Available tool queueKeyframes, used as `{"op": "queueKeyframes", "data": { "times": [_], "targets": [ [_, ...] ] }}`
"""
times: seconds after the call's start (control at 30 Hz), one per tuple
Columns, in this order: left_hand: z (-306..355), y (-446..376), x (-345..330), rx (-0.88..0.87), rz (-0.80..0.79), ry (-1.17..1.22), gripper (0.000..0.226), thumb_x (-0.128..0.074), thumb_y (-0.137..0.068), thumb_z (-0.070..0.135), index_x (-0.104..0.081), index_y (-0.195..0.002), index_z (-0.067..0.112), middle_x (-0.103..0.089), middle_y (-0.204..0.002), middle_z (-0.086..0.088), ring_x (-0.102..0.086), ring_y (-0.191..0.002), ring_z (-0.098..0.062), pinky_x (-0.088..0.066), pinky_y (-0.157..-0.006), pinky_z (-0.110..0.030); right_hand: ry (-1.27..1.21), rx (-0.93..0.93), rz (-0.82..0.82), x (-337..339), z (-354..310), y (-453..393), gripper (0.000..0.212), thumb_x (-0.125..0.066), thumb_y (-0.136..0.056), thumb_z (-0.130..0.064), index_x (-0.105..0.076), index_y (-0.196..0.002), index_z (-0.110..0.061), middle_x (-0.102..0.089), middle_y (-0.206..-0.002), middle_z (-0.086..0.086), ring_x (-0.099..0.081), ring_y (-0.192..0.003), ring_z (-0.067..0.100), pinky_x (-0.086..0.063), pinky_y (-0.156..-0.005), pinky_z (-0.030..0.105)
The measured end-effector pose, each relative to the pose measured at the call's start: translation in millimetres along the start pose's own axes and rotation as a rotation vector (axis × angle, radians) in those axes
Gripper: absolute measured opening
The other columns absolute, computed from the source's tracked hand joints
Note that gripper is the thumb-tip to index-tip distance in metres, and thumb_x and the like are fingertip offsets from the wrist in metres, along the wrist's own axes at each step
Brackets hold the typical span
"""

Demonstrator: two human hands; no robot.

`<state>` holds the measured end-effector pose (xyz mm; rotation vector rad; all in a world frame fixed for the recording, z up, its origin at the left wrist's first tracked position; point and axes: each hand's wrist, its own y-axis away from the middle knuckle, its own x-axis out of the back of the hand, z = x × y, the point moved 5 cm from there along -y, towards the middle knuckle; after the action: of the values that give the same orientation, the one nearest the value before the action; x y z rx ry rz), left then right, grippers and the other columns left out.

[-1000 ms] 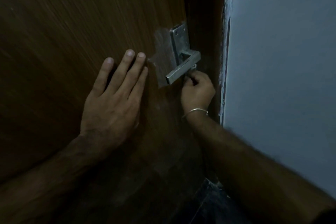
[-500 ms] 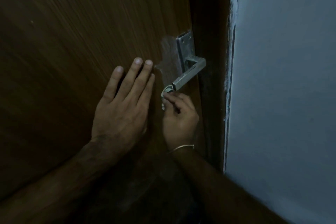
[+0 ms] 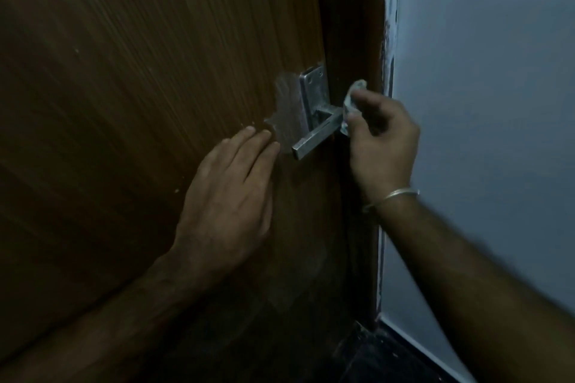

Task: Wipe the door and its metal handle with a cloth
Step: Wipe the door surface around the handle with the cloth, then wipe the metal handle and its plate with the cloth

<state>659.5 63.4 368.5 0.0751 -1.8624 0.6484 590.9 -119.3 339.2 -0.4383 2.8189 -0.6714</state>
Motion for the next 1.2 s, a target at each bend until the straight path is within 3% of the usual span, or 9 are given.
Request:
{"op": "queueKeyframes", "data": {
  "times": [0.13,0.3,0.5,0.63,0.77,0.9,0.97,1.07,1.2],
  "targets": [
    [2,-12,-15,0.394,-0.042,0.606,0.047,-0.057,-0.094,0.030,-0.048,-0.140,0.032,-0.057,-0.116,0.021,-0.053,-0.093,0.014,-0.040,-0.069,-0.004,0.395,0.160,-0.321,-18,-16,-3,0.023,-0.062,-0.089,-0.004,-0.073,-0.103,-0.018,-0.052,-0.108,-0.014,-0.047,-0.098,-0.001,-0.041,-0.088,0.005],
    [4,-20,-30,0.843,0.015,1.292,0.026,-0.062,-0.092,0.005,-0.069,-0.099,0.030,-0.076,-0.093,0.006,-0.073,-0.089,-0.006,-0.059,-0.080,-0.027,0.523,0.263,-0.522,-23,-32,2,0.022,-0.066,-0.085,-0.005,-0.072,-0.103,-0.017,-0.061,-0.114,-0.003,-0.055,-0.107,0.010,-0.046,-0.096,0.020],
    [6,-17,-26,0.902,0.002,1.369,0.026,-0.062,-0.090,-0.001,-0.075,-0.095,0.021,-0.078,-0.085,0.001,-0.075,-0.083,-0.012,-0.060,-0.073,-0.027,0.478,0.354,-0.640,-30,-44,29,0.019,-0.069,-0.083,-0.008,-0.074,-0.100,-0.014,-0.063,-0.108,-0.001,-0.055,-0.097,0.007,-0.049,-0.091,0.021],
    [7,-19,-24,0.921,-0.003,1.336,0.032,-0.057,-0.089,-0.009,-0.070,-0.099,0.019,-0.075,-0.097,-0.004,-0.073,-0.093,-0.012,-0.058,-0.078,-0.024,0.470,0.212,-0.440,-17,-29,1,0.019,-0.070,-0.085,-0.006,-0.073,-0.101,-0.017,-0.062,-0.112,-0.005,-0.055,-0.100,0.004,-0.049,-0.093,0.020],
    [9,-21,-24,0.904,-0.006,1.351,0.033,-0.055,-0.090,-0.010,-0.070,-0.103,0.016,-0.074,-0.100,-0.006,-0.072,-0.096,-0.014,-0.058,-0.085,-0.028,0.457,0.268,-0.557,-23,-30,7,0.018,-0.070,-0.084,-0.006,-0.073,-0.099,-0.017,-0.060,-0.105,-0.010,-0.053,-0.094,0.001,-0.047,-0.081,0.009],
    [8,-21,-24,0.892,-0.026,1.349,0.035,-0.054,-0.090,-0.011,-0.071,-0.102,0.018,-0.076,-0.097,-0.003,-0.073,-0.094,-0.012,-0.058,-0.084,-0.028,0.389,0.158,-0.427,-14,-30,4,0.018,-0.070,-0.084,-0.004,-0.073,-0.094,-0.018,-0.061,-0.103,-0.011,-0.057,-0.096,0.002,-0.051,-0.087,0.015],
    [8,-18,-24,0.881,-0.048,1.408,0.037,-0.054,-0.089,-0.011,-0.074,-0.102,0.017,-0.078,-0.093,-0.003,-0.074,-0.092,-0.015,-0.057,-0.077,-0.029,0.268,0.146,-0.577,-22,-31,23,0.017,-0.072,-0.082,-0.003,-0.075,-0.092,-0.016,-0.063,-0.097,-0.013,-0.060,-0.090,0.000,-0.050,-0.083,0.009],
    [10,0,-28,0.949,-0.089,1.413,0.031,-0.054,-0.093,0.000,-0.074,-0.104,0.022,-0.078,-0.092,0.000,-0.074,-0.091,-0.017,-0.056,-0.074,-0.031,-0.218,-0.241,-0.813,-16,-17,45,0.018,-0.072,-0.080,0.001,-0.075,-0.095,-0.009,-0.075,-0.094,-0.003,-0.070,-0.090,0.006,-0.055,-0.077,0.015],
    [25,30,-44,1.093,-0.279,1.485,0.028,-0.053,-0.099,0.035,-0.070,-0.110,0.016,-0.072,-0.096,-0.005,-0.069,-0.092,-0.022,-0.055,-0.077,-0.035,-0.367,-0.546,-0.628,12,17,65,0.020,-0.071,-0.081,0.002,-0.074,-0.093,-0.013,-0.076,-0.092,-0.002,-0.072,-0.089,0.013,-0.056,-0.074,0.021]
  ]
}}
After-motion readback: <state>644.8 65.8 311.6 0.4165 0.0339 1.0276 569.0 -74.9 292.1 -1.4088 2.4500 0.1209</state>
